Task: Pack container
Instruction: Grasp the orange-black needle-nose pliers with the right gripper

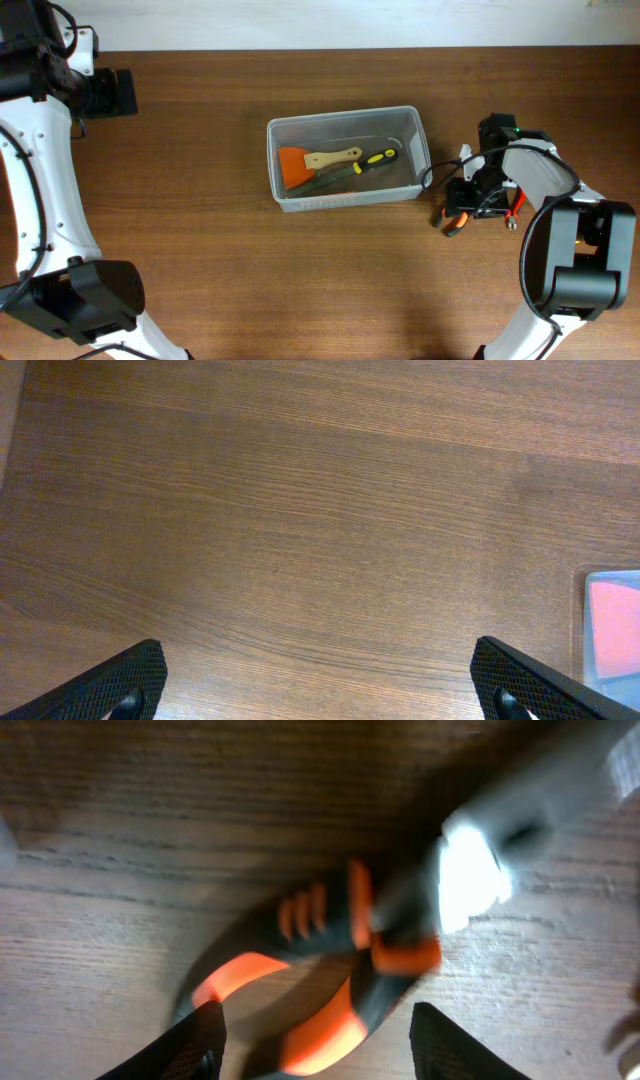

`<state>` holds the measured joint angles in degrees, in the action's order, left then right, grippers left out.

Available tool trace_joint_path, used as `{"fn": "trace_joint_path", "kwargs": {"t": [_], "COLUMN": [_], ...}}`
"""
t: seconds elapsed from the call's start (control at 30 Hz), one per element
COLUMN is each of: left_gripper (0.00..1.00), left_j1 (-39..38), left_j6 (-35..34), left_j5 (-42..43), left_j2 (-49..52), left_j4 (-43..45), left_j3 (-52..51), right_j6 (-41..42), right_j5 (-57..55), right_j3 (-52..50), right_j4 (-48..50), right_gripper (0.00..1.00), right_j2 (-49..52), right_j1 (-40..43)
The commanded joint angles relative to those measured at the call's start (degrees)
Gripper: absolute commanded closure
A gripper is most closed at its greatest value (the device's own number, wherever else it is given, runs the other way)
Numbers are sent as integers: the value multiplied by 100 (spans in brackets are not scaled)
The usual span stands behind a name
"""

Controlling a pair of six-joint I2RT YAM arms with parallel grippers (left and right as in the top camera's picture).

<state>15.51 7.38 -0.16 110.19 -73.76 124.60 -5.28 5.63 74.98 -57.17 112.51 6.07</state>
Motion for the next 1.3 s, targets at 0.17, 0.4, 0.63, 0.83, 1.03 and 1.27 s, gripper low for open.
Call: {"fn": "trace_joint_path", "kwargs": {"t": [0.17, 0.4, 0.63, 0.83, 1.03, 1.27], "left_gripper": [1, 1, 1, 1, 1, 1], "left_j1": [15, 15, 15, 15, 15, 15], "left_j6": [-92, -92, -92, -92, -92, -92], "left_j5": [85, 85, 85, 85, 85, 85], "left_j2": [17, 17, 17, 17, 17, 17], "left_j4": [-7, -7, -7, -7, -7, -7], "left_j3": [-11, -11, -11, -11, -11, -11], "right_j6": [111, 507, 643, 1196, 2350, 3375], "right_j5": [146, -245, -203, 44, 116, 151], "right_j3": [37, 37, 35, 35, 35, 22], "right_j4": [50, 254, 450, 173, -472, -592], "right_gripper": [42, 40, 39, 39, 38, 38], "right_j2": [120, 120, 120, 120, 120, 122], "right_j1": [116, 367, 531, 354, 208, 208]}}
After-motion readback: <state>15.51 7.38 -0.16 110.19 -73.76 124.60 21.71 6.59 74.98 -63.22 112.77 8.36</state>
